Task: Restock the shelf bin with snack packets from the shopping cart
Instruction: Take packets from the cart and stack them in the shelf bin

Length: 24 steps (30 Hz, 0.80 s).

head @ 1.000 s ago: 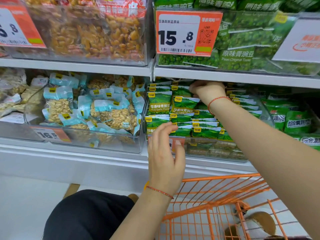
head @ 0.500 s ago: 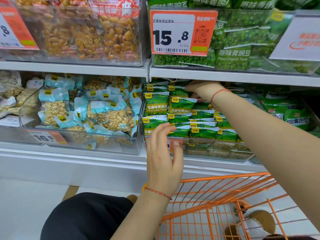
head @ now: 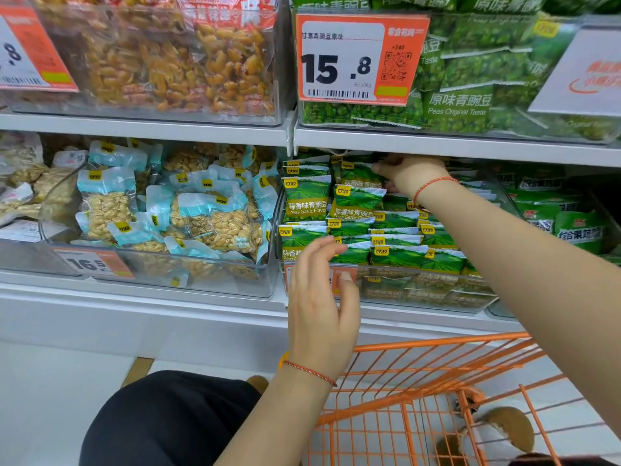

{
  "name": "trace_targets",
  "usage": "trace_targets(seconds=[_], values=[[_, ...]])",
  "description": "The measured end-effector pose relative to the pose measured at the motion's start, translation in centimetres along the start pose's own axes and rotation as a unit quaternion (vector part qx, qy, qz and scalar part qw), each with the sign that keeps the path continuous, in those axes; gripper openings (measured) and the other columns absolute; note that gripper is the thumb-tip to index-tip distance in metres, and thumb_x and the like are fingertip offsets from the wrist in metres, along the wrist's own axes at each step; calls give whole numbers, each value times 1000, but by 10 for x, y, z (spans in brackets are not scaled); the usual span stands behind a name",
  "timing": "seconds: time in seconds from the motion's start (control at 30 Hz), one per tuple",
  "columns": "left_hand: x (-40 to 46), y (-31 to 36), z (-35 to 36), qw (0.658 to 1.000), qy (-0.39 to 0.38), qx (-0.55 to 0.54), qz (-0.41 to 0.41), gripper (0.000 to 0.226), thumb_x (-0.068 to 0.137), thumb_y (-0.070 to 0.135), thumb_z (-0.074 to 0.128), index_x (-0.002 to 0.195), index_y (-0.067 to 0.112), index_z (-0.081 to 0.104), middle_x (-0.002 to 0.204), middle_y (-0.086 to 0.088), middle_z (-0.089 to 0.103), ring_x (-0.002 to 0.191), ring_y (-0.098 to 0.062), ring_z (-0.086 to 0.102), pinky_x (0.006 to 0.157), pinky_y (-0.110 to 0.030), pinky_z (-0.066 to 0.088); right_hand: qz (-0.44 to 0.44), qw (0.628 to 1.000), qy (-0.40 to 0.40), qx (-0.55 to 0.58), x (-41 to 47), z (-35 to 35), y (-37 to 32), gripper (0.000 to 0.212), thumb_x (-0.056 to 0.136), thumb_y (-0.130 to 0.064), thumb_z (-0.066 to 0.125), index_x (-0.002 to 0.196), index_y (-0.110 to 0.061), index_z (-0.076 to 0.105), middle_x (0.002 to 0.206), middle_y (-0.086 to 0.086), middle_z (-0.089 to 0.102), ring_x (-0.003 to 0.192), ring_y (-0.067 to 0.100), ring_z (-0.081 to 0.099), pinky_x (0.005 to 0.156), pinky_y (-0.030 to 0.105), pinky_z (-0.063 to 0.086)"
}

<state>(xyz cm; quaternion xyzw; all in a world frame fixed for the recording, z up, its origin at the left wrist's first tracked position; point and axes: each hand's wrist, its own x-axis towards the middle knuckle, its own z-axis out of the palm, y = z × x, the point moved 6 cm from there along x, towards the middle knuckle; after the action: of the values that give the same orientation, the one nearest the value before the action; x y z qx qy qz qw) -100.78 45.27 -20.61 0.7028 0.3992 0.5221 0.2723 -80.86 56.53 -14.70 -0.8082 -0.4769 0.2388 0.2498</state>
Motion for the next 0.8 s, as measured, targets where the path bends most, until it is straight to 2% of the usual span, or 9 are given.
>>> trace_targets(seconds=[0.27, 0.33, 0.4, 0.5, 0.57, 0.6, 0.67, 0.73, 0.8], values=[[0, 1, 0, 1000, -1, 4, 0, 31, 89, 23, 39, 116, 20, 54, 125, 7, 47, 122, -3, 42, 101, -22, 35, -24, 999, 38, -28, 2, 6, -12, 39, 93, -47, 52, 107, -13, 64, 104, 11, 69, 93, 25, 62, 62, 25, 41], [0, 0, 0, 1000, -2, 6, 1, 31, 89, 23, 39, 116, 20, 54, 125, 7, 47, 122, -3, 42, 101, -20, 35, -41, 995, 60, -72, 2, 5, -15, 35, 94, -44, 51, 90, -11, 64, 90, 8, 68, 92, 25, 62, 56, 23, 37], [0, 0, 1, 1000, -2, 6, 0, 31, 89, 23, 39, 116, 20, 54, 126, 7, 47, 122, -3, 42, 101, -20, 35, -50, 993, 68, -84, 2, 4, -14, 32, 95, -38, 52, 75, -14, 54, 82, 6, 64, 92, 26, 61, 62, 24, 42], [0, 0, 1, 1000, -3, 7, 0, 31, 89, 24, 39, 116, 21, 55, 126, 8, 46, 122, -2, 42, 100, -17, 33, -34, 999, 34, 3, 3, 6, -5, 24, 94, -30, 55, 73, -24, 48, 80, -4, 56, 94, 17, 53, 67, 20, 43], [0, 1, 0, 1000, -6, 9, 0, 31, 89, 25, 39, 116, 21, 55, 126, 9, 46, 121, -1, 42, 100, -14, 32, -14, 999, 43, 20, 6, 4, -4, 10, 93, -32, 56, 95, -22, 59, 107, 1, 63, 109, 21, 55, 71, 19, 41], [0, 1, 1, 1000, -7, 10, 0, 31, 89, 25, 39, 115, 21, 55, 126, 8, 46, 121, -1, 42, 100, -13, 31, 2, 999, 37, 5, 8, 4, -4, 27, 93, -36, 55, 112, -17, 59, 121, 3, 61, 116, 23, 54, 79, 22, 42], [0, 1, 0, 1000, -7, 9, 1, 31, 89, 24, 39, 115, 21, 55, 125, 9, 46, 121, -1, 42, 100, -12, 31, 25, 999, 30, -32, 11, 7, -5, 47, 93, -46, 52, 125, -12, 55, 127, 3, 59, 118, 24, 55, 94, 28, 43], [0, 1, 0, 1000, -6, 8, 2, 31, 88, 23, 39, 115, 19, 56, 125, 8, 46, 121, -1, 42, 100, -12, 31, 10, 998, 46, -38, 9, 6, -10, 41, 91, -47, 55, 115, -14, 60, 117, 3, 64, 113, 22, 58, 93, 28, 43], [0, 1, 0, 1000, -6, 9, 4, 32, 88, 22, 39, 114, 17, 56, 125, 5, 47, 120, -2, 43, 100, -11, 30, -32, 998, 58, 0, 10, 5, -14, 21, 90, -41, 60, 89, -21, 63, 95, -3, 67, 102, 16, 60, 89, 23, 44]])
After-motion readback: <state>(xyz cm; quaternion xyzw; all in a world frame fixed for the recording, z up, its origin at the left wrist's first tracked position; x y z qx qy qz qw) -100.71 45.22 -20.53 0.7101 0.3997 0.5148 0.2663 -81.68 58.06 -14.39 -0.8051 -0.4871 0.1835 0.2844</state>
